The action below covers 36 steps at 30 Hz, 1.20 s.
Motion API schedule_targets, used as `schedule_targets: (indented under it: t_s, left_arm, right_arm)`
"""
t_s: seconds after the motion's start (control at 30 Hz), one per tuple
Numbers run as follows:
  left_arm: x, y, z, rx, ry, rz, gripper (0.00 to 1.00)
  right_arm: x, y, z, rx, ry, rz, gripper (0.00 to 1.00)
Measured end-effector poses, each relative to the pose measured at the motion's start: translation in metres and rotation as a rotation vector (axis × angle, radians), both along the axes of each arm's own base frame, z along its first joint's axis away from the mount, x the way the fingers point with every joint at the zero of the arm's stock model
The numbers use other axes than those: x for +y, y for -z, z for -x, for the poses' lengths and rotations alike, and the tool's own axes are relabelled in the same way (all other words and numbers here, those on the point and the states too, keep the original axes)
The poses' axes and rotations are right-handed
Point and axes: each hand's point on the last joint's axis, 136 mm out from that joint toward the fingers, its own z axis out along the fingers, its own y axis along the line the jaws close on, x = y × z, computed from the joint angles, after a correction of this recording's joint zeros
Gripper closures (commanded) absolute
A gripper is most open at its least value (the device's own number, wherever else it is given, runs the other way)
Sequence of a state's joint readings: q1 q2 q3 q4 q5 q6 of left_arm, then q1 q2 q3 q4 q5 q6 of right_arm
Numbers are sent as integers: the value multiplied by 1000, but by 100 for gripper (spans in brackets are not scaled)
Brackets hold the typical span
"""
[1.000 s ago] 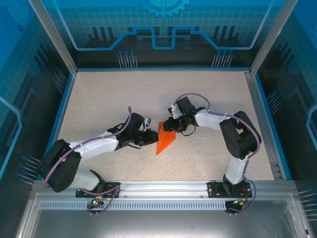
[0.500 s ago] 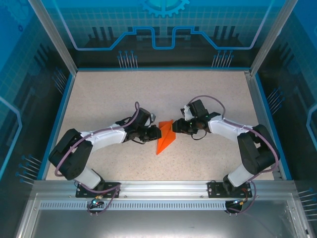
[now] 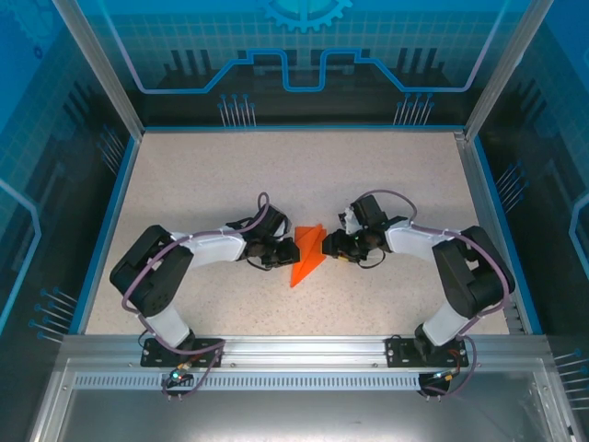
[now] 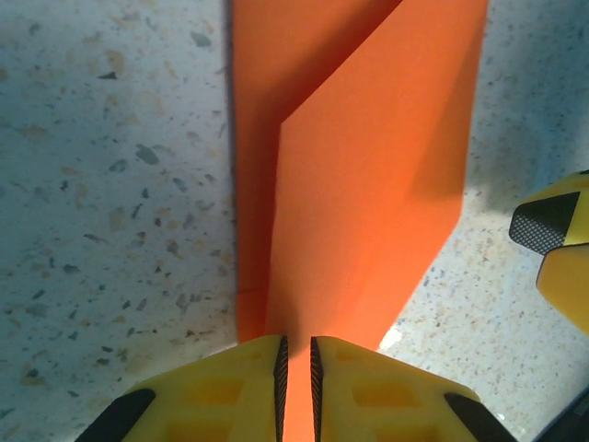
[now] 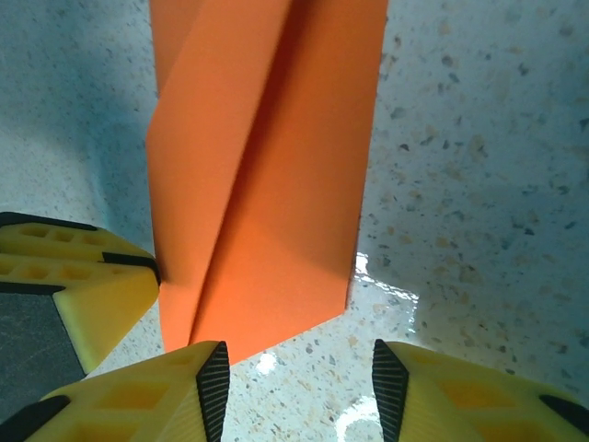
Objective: Fold a paper plane with a square sheet of paper (pick it up from the middle)
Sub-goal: Fourth fold the wing at the center of the table.
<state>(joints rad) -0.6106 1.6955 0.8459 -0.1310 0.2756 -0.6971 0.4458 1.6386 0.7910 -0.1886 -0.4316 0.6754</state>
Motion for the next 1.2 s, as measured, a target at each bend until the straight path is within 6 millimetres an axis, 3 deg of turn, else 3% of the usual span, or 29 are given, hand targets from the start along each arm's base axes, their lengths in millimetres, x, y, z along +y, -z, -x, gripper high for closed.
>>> schedule_targets:
  t_s: [0.17, 0.7, 1.2]
  left_arm:
    - [3, 12, 1, 23, 0, -31, 83]
    - [3, 13, -1, 17, 12, -35, 83]
    - [3, 13, -1, 18, 12, -36, 84]
  right_arm:
    - [3, 11, 3, 36, -7, -1, 54]
    - [5, 14, 0, 67, 23, -5, 64]
    - [4, 14, 0, 65, 35, 17, 61]
